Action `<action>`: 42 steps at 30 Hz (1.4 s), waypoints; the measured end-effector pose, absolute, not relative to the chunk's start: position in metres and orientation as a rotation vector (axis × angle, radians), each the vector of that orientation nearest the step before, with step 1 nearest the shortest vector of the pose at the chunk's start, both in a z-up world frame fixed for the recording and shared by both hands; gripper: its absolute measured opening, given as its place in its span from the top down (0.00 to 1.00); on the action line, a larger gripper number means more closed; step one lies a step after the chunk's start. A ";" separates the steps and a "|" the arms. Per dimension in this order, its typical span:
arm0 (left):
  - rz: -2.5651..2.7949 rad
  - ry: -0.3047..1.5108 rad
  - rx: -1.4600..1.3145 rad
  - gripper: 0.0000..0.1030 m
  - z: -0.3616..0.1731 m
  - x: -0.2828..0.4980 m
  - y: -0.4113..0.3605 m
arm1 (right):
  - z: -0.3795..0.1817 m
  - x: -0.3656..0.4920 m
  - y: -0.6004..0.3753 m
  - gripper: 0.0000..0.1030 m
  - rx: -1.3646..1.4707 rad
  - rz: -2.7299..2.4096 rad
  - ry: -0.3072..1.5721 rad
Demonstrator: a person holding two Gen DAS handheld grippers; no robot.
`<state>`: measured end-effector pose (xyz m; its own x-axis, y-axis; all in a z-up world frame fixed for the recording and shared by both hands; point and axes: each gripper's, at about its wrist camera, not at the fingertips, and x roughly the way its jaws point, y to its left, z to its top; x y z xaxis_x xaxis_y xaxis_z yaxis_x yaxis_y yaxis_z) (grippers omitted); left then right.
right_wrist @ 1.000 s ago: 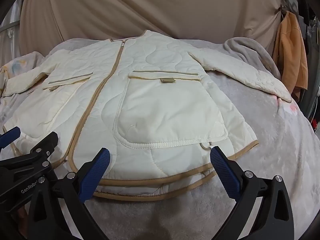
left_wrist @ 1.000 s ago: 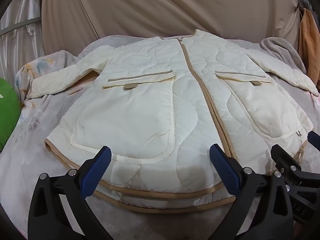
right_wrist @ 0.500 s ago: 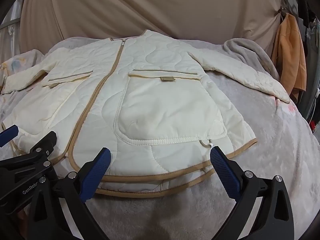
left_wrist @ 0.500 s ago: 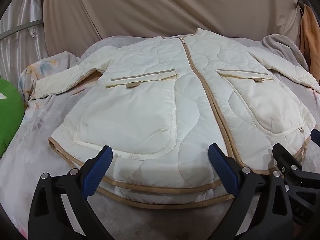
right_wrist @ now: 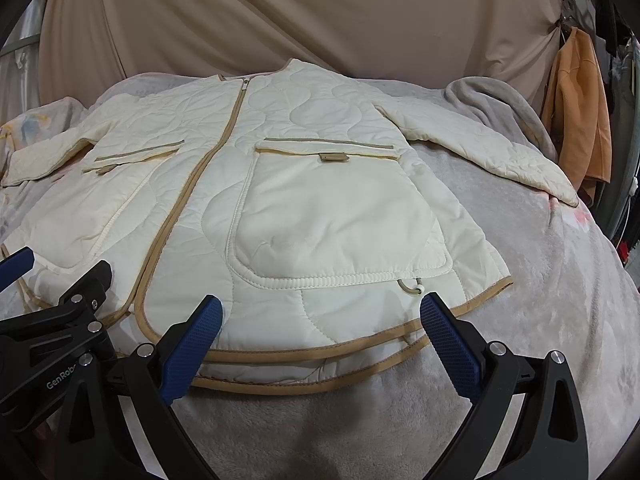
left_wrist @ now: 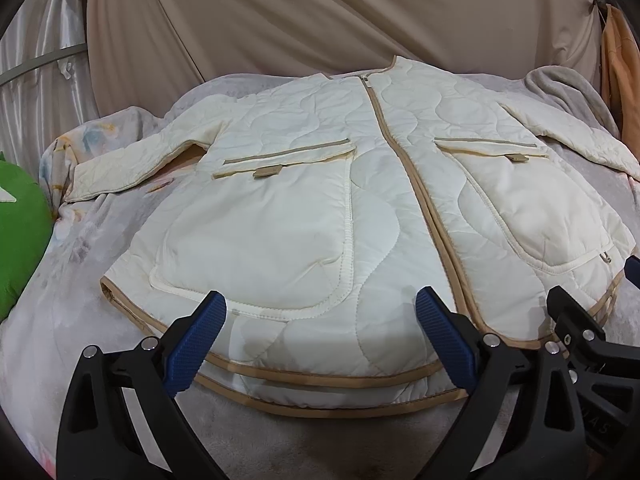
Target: Fold large clothes
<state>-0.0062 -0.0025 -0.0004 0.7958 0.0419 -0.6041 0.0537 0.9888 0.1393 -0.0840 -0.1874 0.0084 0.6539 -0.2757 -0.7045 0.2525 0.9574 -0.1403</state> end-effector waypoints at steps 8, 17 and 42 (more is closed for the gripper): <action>-0.006 0.652 0.153 0.09 0.000 -0.006 -0.002 | 0.008 -0.084 -0.187 0.05 -0.032 -0.299 0.804; -0.013 0.643 0.163 0.13 0.001 -0.007 0.000 | 0.008 -0.084 -0.187 0.05 -0.032 -0.300 0.803; -0.009 0.653 0.164 0.12 0.000 -0.006 0.000 | 0.008 -0.084 -0.186 0.05 -0.037 -0.299 0.801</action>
<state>-0.0059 0.0005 -0.0002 0.7946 0.0438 -0.6055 0.0595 0.9870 0.1495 -0.0841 -0.1858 0.0075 0.6561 -0.2777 -0.7017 0.2500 0.9573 -0.1451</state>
